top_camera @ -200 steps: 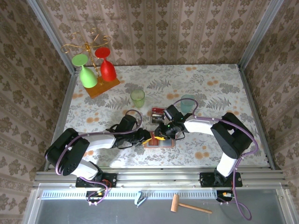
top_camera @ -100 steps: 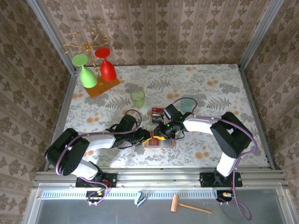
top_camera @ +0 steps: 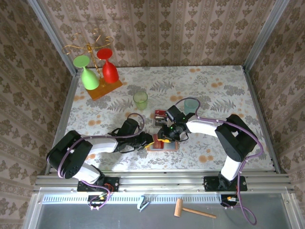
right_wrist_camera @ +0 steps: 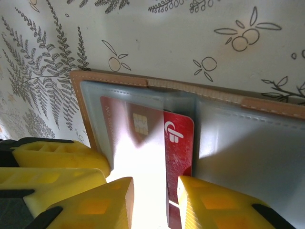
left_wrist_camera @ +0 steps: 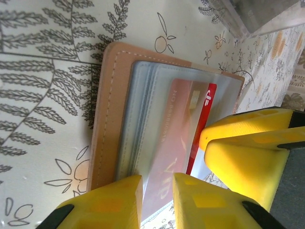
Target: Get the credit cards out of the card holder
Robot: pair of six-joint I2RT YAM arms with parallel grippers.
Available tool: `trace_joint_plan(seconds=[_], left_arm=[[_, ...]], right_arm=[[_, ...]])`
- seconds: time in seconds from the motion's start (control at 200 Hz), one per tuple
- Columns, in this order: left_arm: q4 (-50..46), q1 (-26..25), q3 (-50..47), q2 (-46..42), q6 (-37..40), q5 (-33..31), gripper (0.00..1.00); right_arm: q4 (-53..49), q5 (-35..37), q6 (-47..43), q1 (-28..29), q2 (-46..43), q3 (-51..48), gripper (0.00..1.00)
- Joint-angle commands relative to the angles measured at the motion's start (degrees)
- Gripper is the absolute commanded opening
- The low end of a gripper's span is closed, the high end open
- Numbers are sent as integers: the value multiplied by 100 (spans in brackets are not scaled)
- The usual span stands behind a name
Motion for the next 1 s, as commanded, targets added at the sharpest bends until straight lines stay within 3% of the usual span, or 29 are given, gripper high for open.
trace_joint_plan(seconds=[0.0, 0.395, 0.7, 0.995], left_arm=[[48, 27, -115, 63, -57, -44, 24], [55, 25, -143, 28, -98, -61, 24], [5, 24, -143, -15, -112, -87, 24], [-98, 8, -187, -115, -96, -131, 24]], right_arm=[[-356, 232, -213, 31, 65, 214, 30], [-522, 214, -339, 32, 61, 350, 29], [350, -374, 106, 32, 110, -35, 25], [166, -148, -19, 31, 164, -141, 27]])
